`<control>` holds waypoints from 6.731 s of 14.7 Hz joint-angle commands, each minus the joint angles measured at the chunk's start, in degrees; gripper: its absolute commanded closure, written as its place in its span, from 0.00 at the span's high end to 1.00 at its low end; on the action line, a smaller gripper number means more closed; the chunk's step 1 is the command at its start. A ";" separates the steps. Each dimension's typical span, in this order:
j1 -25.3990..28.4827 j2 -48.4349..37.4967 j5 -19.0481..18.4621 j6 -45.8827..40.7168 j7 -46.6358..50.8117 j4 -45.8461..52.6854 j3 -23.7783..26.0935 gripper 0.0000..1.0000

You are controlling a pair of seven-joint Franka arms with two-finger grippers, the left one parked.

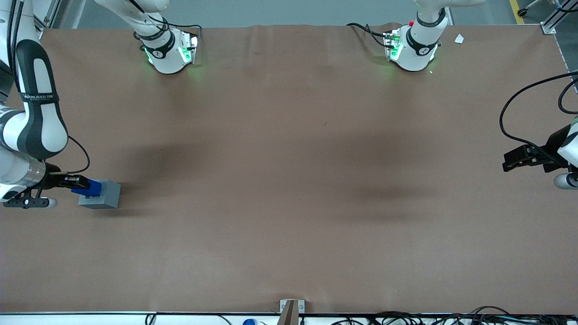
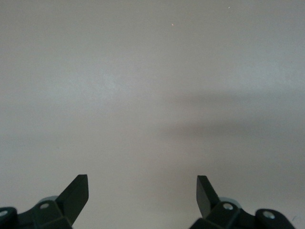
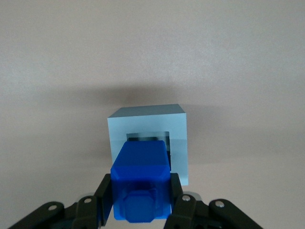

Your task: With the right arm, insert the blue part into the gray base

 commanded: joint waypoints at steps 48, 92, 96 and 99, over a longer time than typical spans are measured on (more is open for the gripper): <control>-0.63 2.06 0.05 -0.09 0.83 0.41 0.72 0.02; -0.72 5.93 -0.30 -3.43 0.65 5.15 0.63 0.02; -0.63 5.67 -0.39 -6.59 0.39 6.39 0.63 0.02; -0.72 5.67 -0.39 -6.60 0.21 6.56 0.63 0.02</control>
